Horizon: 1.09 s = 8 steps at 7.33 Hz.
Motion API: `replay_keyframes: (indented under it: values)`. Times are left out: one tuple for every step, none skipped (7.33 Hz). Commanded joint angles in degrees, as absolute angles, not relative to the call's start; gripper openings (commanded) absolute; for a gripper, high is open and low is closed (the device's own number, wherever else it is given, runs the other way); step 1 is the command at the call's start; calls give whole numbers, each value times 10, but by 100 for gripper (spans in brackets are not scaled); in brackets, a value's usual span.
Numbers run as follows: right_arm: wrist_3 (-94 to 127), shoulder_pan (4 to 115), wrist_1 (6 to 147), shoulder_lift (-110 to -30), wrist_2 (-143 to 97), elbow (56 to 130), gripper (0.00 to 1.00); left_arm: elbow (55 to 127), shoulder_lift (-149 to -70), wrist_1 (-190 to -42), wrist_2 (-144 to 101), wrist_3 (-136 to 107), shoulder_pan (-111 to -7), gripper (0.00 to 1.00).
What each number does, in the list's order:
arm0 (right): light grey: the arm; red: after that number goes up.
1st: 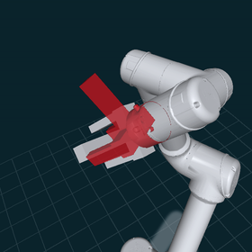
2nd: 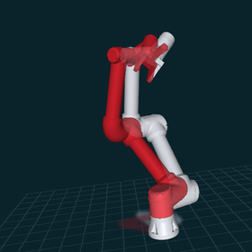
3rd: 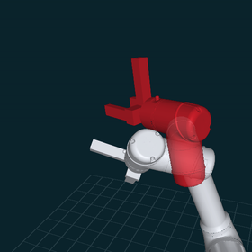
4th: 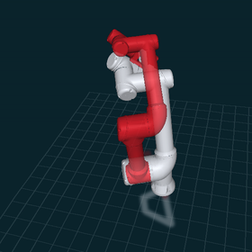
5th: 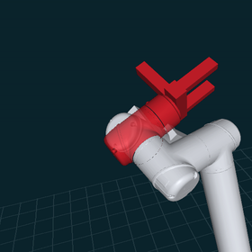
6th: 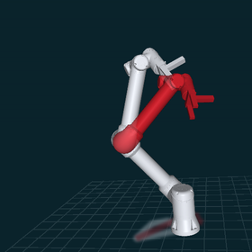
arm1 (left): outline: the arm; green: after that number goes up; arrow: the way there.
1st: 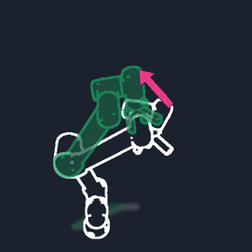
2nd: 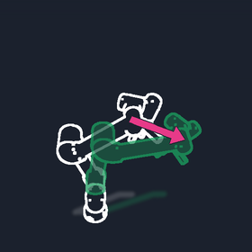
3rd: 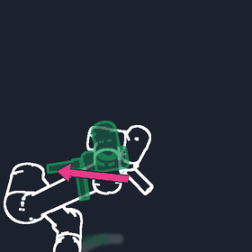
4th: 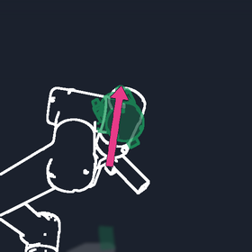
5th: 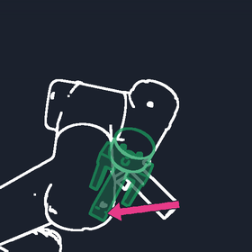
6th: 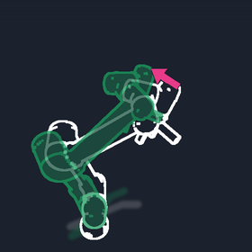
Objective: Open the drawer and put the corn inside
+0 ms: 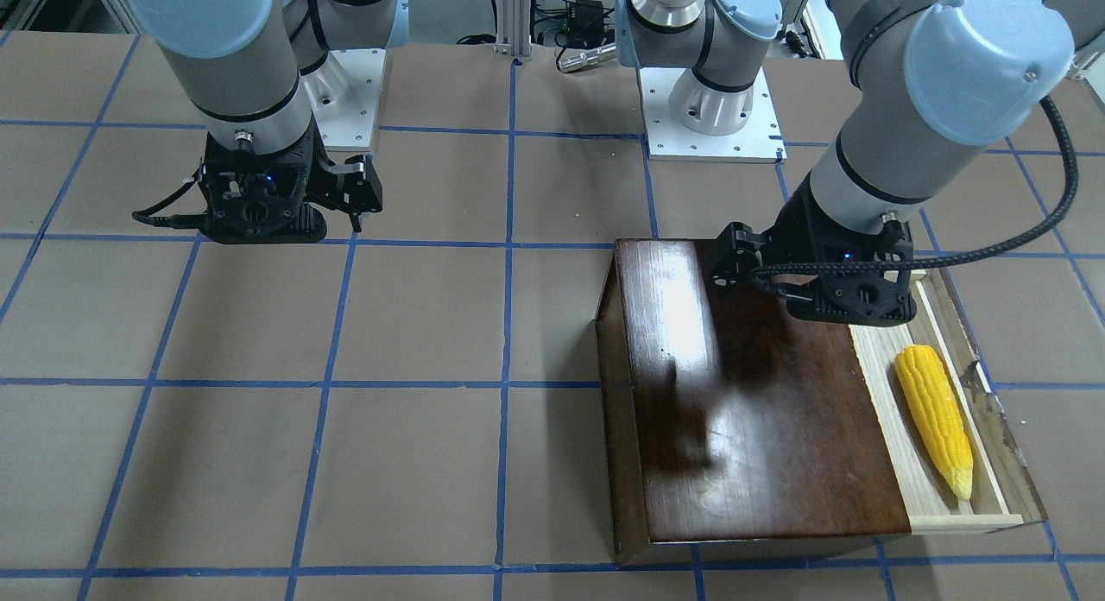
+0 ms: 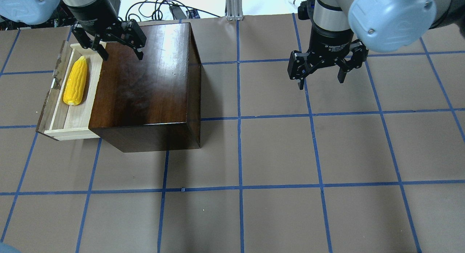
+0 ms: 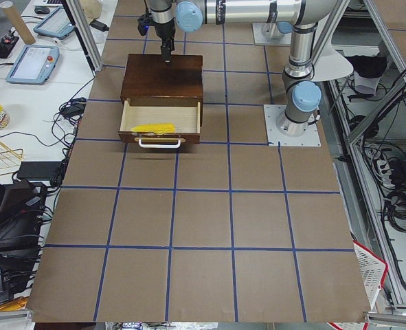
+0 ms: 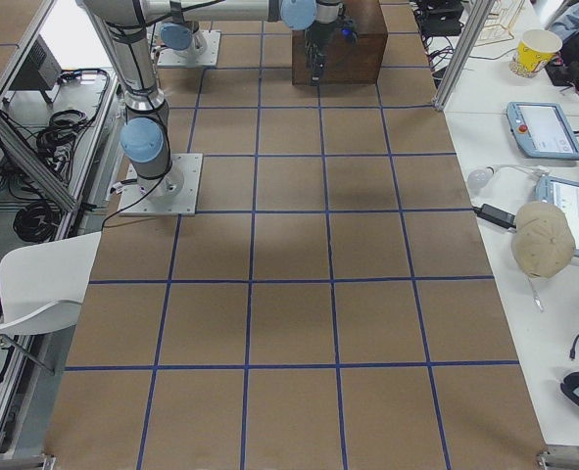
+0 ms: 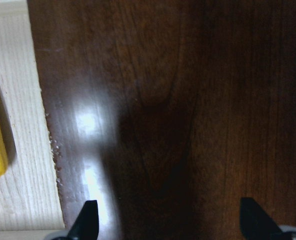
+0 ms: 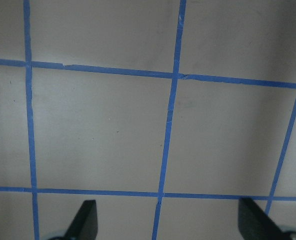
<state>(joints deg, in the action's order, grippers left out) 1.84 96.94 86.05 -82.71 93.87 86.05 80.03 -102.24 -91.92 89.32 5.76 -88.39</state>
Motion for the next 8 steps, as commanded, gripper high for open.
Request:
replay_keyframes:
  values:
    - [18,969,860,-827,939,860,100,839,-989,-918,895,57,-889,100]
    - [18,969,860,-827,939,860,100,855,-975,-919,896,58,-889,100]
    - [18,969,860,-827,939,860,100,863,-960,-919,896,57,-890,100]
    - [18,969,860,-827,939,860,100,874,-945,-919,895,55,-890,100]
    - [18,969,860,-827,939,860,100,884,-934,-919,895,55,-890,100]
    - [18,969,860,-827,939,860,100,891,-933,-915,894,55,-891,100]
    - [18,969,860,-827,939,860,100,891,-939,-915,895,51,-891,100]
    - [18,969,860,-827,939,860,100,891,-944,-914,895,27,-893,100]
